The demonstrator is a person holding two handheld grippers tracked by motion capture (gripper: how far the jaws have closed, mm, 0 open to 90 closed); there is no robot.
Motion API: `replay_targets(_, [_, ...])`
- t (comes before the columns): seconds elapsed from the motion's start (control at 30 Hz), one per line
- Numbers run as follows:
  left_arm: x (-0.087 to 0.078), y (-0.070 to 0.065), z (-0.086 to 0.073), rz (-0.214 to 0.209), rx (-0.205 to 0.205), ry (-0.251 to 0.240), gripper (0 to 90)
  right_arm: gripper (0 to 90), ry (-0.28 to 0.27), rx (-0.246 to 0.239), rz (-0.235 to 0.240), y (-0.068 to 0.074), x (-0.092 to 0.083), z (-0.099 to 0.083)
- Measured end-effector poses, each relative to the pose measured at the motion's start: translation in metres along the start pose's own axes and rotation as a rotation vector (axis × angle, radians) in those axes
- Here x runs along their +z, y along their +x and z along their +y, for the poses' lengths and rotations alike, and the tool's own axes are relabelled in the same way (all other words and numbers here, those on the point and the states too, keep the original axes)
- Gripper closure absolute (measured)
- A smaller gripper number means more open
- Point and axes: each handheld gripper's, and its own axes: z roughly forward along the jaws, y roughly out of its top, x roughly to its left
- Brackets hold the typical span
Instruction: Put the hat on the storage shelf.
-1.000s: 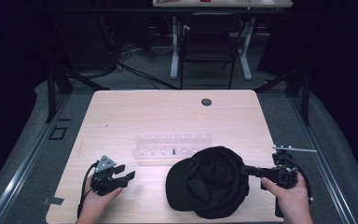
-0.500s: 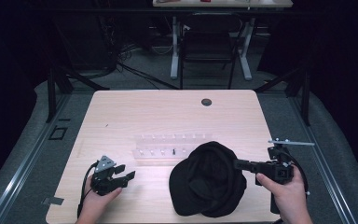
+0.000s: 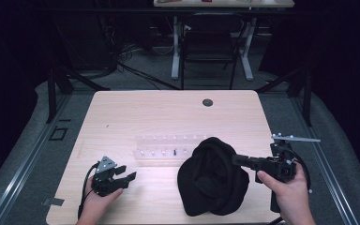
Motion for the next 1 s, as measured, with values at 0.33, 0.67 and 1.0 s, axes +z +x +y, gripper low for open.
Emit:
replay_targets(0.33, [0.000,0.000,0.000,0.002,0.002,-0.007,46.1,88.4,-0.037,-0.021,-0.003,0.009,-0.008,0.012])
replay_targets(0.67, [0.001,-0.001,0.000,-0.001,0.004,-0.001,46.1,88.4,-0.077,-0.026,-0.009,0.017,-0.020,0.030])
replay_targets(1.0, [0.001,-0.001,0.000,0.000,0.005,-0.002,46.2,88.4,-0.101,-0.023,-0.007,0.025,-0.022,0.047])
